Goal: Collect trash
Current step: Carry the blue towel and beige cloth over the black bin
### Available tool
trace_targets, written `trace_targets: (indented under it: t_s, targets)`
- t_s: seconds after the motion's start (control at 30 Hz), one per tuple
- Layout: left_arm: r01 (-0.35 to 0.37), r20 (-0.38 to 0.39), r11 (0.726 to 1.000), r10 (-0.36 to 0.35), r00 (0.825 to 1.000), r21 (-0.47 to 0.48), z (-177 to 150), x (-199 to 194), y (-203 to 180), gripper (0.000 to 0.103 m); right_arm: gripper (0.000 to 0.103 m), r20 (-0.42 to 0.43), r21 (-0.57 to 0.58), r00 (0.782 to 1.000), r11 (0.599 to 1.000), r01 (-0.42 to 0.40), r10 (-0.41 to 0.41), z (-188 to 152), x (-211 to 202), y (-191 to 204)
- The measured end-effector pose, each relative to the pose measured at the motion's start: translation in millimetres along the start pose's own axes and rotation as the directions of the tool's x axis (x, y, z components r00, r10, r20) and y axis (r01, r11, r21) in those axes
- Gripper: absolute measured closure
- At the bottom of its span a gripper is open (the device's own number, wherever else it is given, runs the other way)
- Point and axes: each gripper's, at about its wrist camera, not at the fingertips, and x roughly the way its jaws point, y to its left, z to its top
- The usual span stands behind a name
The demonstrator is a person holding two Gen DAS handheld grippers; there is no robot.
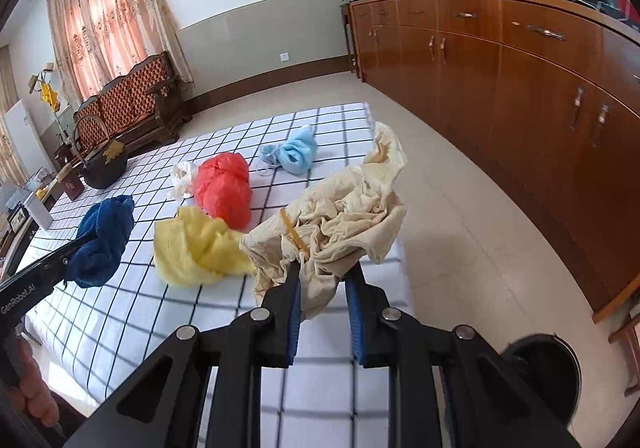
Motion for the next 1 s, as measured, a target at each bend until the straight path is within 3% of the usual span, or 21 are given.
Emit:
trace_targets:
  t_s: [0.3,0.63,1.0]
  targets:
    - [0.148,-0.057,0.983,-0.142,0.988,0.113,-24.9,-10.4,-84.3,0.083,0.081,0.007,0.079,0.996,0.993,0.093,-0.094,-41.9,-61.6,-58.0]
    - [0.335,-0.186,0.918,-0.299,0.936,0.213,-68.4,6.8,-194.5,0.083,0.081,-0.050,0.229,0.968,0.941,0.250,-0.245,-95.0,-114.1,-156.6]
    - [0.391,-0.304,0.869,-0.301,0.904,0.302,-122.0,34.4,-268.4,0.083,0.081,-0.136,0.338,0.940,0.877,0.341,-0.313,-141.9,-132.2,-232.5]
